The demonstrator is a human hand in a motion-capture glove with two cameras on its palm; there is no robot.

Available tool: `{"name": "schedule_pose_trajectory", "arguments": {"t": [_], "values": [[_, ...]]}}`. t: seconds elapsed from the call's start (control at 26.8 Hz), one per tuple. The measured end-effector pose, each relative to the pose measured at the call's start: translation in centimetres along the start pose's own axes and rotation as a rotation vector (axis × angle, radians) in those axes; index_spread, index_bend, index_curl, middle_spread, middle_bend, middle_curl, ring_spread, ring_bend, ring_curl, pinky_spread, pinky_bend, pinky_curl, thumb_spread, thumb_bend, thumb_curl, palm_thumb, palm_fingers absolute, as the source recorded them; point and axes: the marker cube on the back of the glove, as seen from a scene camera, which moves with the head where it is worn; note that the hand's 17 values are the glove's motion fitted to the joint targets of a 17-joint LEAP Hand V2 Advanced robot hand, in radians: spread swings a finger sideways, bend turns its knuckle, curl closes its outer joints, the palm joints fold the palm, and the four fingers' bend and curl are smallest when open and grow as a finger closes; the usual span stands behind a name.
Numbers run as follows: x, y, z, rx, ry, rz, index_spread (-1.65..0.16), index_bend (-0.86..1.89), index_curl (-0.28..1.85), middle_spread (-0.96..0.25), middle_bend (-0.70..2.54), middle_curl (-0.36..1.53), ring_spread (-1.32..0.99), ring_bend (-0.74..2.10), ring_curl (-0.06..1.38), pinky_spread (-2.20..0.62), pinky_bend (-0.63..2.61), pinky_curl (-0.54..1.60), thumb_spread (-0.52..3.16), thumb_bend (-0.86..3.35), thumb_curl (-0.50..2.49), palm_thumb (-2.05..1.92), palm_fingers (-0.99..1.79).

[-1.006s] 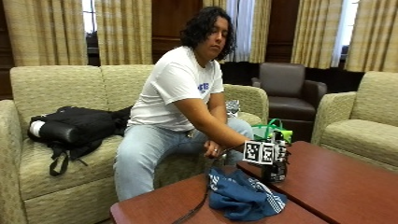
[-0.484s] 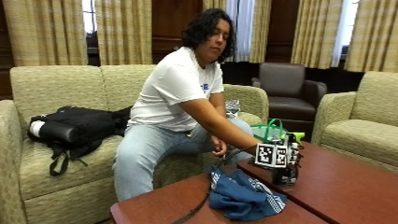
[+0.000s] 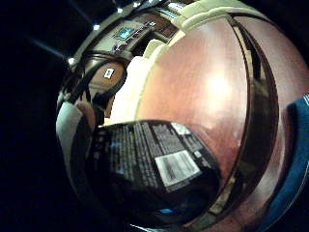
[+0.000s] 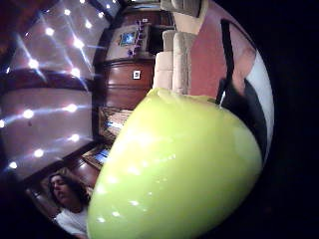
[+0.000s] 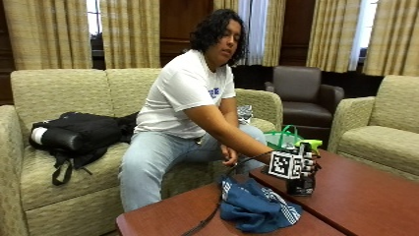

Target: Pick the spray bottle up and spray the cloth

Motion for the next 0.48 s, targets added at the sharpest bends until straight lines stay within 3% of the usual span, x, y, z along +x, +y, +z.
{"name": "schedule_pose_trajectory", "arguments": {"t": [0.22, 0.37, 0.48], "values": [[0.5, 1.5, -0.9, 0.017, 0.049, 0.009, -0.30, 0.10, 0.52, -0.21, 0.52, 0.50, -0.20, 0.61, 0.43, -0.23, 0.44, 0.39, 0.52, -0.07, 0.76, 0.78, 1.10], [0.3, 2.5, -2.8, 0.008, 0.166, -0.006, -0.34, 0.07, 0.49, -0.20, 0.41, 0.47, -0.19, 0.54, 0.44, -0.12, 0.40, 0.41, 0.68, -0.10, 0.67, 0.64, 0.67], [0.4, 3.6, -5.0, 0.004, 0.212, 0.004, -0.35, 0.04, 0.44, -0.19, 0.32, 0.44, -0.18, 0.54, 0.44, -0.06, 0.45, 0.42, 0.74, -0.08, 0.62, 0.58, 0.52]]}}
